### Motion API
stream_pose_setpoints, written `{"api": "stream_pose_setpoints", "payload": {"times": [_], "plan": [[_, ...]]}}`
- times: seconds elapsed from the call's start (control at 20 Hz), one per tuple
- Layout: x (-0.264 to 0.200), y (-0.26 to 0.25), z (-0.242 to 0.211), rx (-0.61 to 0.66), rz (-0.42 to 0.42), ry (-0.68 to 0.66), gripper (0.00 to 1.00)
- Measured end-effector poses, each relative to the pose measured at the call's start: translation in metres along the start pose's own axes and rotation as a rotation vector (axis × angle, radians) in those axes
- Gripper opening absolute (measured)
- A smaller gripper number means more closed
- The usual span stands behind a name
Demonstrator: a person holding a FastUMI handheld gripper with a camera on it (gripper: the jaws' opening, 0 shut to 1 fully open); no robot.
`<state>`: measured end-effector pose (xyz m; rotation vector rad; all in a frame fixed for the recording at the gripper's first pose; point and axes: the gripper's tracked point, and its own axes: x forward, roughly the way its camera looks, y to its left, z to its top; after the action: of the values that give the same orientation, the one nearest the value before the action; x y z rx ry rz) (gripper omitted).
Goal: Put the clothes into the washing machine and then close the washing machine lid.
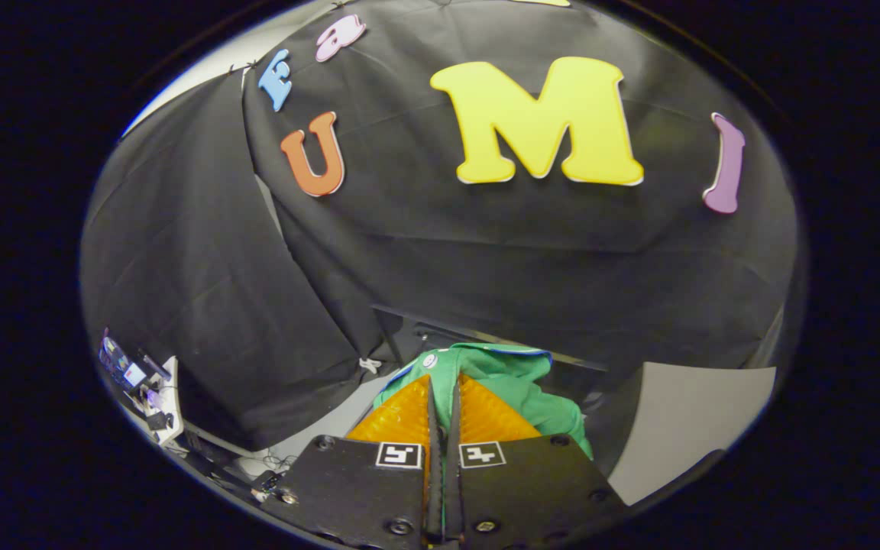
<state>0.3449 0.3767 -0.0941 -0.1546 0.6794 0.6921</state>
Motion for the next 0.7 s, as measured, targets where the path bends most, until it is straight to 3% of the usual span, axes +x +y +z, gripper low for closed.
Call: {"api": "stream_pose_setpoints", "payload": {"times": [0.35,0.7], "plan": [[0.059,0.043,-0.03,-0.018,0.029,0.092,0.05],[0.125,0.033,-0.083,0.023,-0.043,0.228,0.05]]}}
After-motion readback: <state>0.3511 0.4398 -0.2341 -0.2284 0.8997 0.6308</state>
